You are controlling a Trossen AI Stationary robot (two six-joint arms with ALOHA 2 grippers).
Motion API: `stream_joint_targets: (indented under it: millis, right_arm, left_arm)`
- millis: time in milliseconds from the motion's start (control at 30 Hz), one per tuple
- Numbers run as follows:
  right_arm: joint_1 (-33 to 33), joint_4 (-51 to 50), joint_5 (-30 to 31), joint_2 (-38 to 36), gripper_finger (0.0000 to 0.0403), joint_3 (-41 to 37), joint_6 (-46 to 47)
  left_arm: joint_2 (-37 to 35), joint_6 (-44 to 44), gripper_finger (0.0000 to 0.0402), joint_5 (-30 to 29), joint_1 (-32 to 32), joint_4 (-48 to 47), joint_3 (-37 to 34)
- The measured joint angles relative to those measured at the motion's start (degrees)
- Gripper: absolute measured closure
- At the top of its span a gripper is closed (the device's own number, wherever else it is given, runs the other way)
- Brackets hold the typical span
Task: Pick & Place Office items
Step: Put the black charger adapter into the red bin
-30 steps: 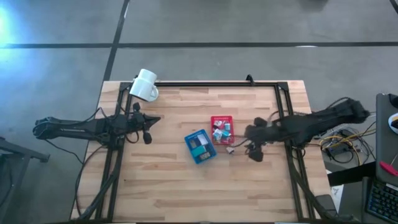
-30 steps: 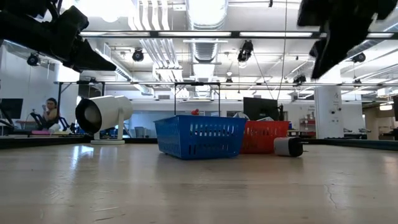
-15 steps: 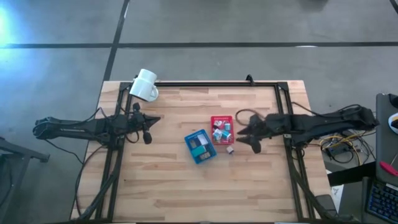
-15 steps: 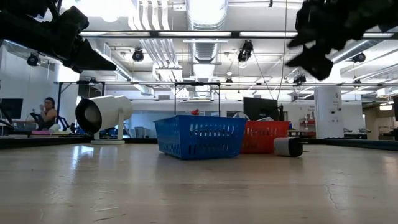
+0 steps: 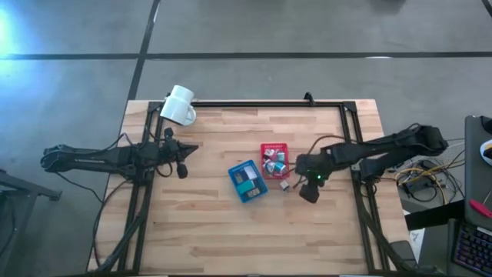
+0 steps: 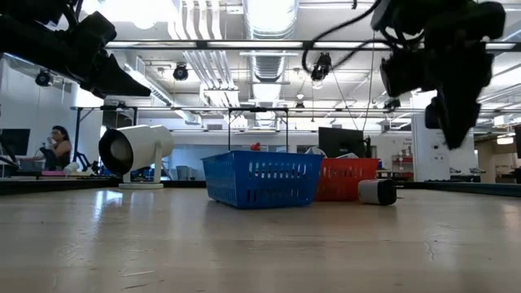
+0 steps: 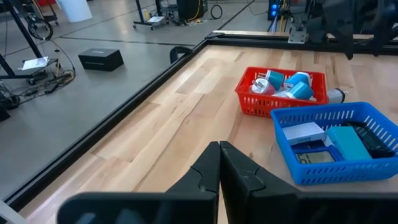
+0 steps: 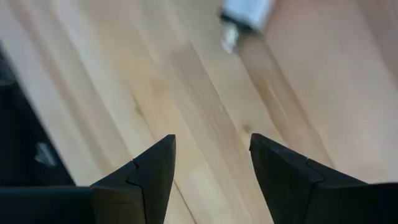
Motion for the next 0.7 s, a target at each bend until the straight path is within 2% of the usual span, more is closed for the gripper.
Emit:
stream_joint_targets:
  millis: [167, 267, 400, 700]
  right_arm:
    - [0.6, -5.3, 1.5, 5.8, 0.0202, 3.3, 2.2]
    - [0.6, -4.4, 5.8, 8.8, 0.0202, 4.6, 1.2]
    - [0.3, 0.3, 6.3, 12.8, 0.0202, 7.7, -0.1]
    - [-0.4, -0.6, 12.1, 22.0, 0.0202, 15.7, -2.8]
  left_arm:
    - [0.0, -0.8, 0.039, 0.1, 0.0, 0.0, 0.0]
    - [0.0, -1.4, 0.039, 0.1, 0.0, -0.2, 0.0]
    - [0.0, -1.4, 0.039, 0.1, 0.0, -0.2, 0.0]
    - [0.0, -1.4, 0.039, 0.1, 0.0, -0.2, 0.0]
